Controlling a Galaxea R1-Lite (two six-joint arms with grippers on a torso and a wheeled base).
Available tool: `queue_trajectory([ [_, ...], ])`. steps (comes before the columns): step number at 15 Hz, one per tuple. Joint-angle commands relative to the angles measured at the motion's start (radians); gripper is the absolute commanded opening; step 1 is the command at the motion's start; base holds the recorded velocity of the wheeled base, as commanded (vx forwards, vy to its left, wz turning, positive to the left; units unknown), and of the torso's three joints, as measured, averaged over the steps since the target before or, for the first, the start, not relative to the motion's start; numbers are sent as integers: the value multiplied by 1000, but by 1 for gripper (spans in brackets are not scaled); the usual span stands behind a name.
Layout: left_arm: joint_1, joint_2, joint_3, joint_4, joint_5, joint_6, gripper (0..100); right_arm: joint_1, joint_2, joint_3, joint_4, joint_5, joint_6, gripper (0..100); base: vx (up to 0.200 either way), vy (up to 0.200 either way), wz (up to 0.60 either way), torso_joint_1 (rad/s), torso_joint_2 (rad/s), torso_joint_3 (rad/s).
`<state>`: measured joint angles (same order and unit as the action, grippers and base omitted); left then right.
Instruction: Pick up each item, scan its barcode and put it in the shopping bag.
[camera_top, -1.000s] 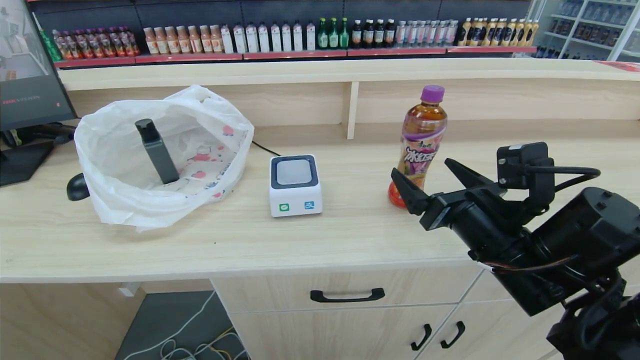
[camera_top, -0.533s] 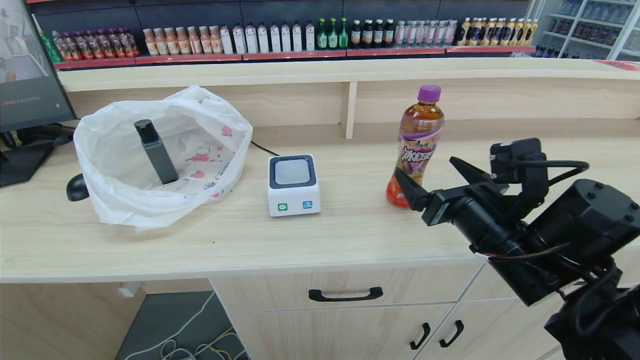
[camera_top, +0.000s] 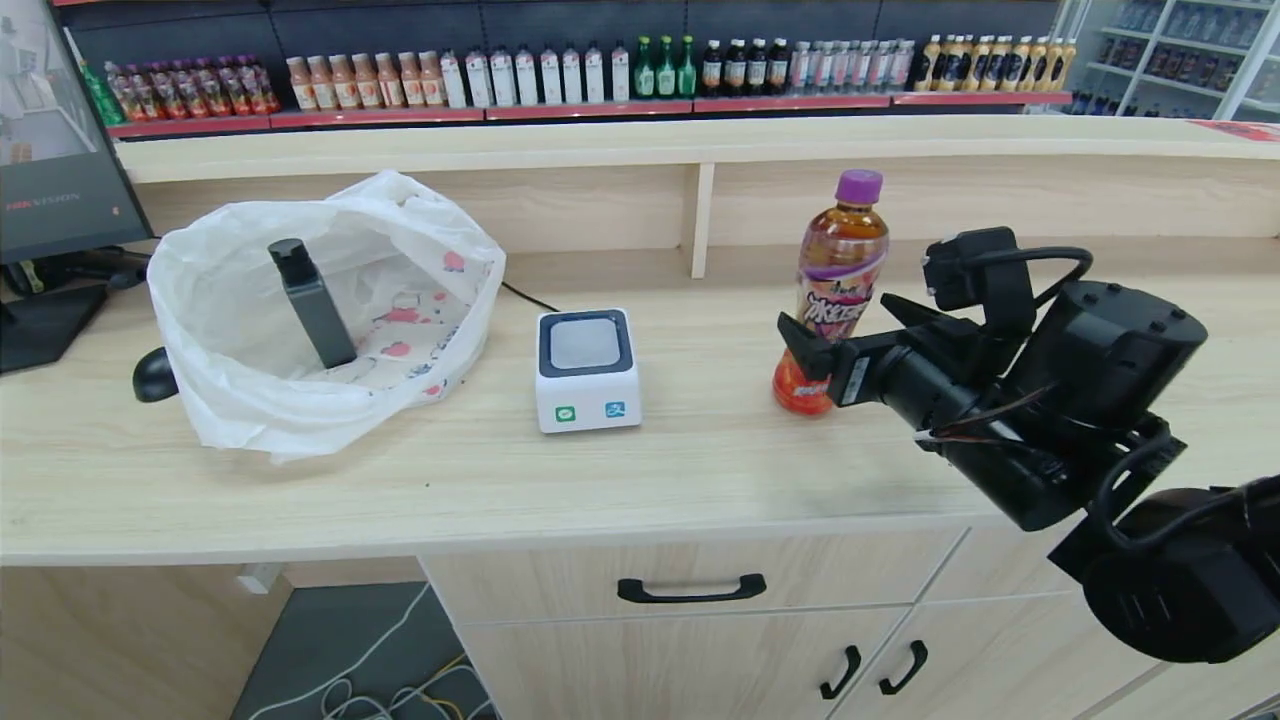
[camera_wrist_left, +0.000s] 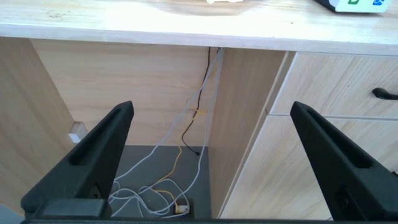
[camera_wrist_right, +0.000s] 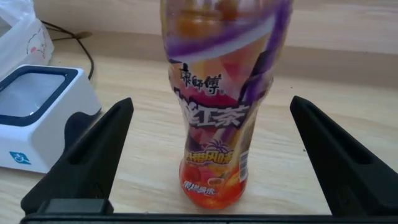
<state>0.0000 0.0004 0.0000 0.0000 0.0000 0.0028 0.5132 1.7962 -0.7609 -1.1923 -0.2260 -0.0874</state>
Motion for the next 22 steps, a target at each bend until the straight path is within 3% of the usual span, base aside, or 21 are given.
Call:
queue_trajectory([
  [1,0,0,0,0,0,0,100,-12,52,-52,2,0,0,100,0,0,0,0,0,0],
  [13,0,0,0,0,0,0,100,-47,178,-189,-3,2,0,100,0,0,0,0,0,0],
  [22,0,0,0,0,0,0,100,-65,183,-209,-1,2,0,100,0,0,0,0,0,0],
])
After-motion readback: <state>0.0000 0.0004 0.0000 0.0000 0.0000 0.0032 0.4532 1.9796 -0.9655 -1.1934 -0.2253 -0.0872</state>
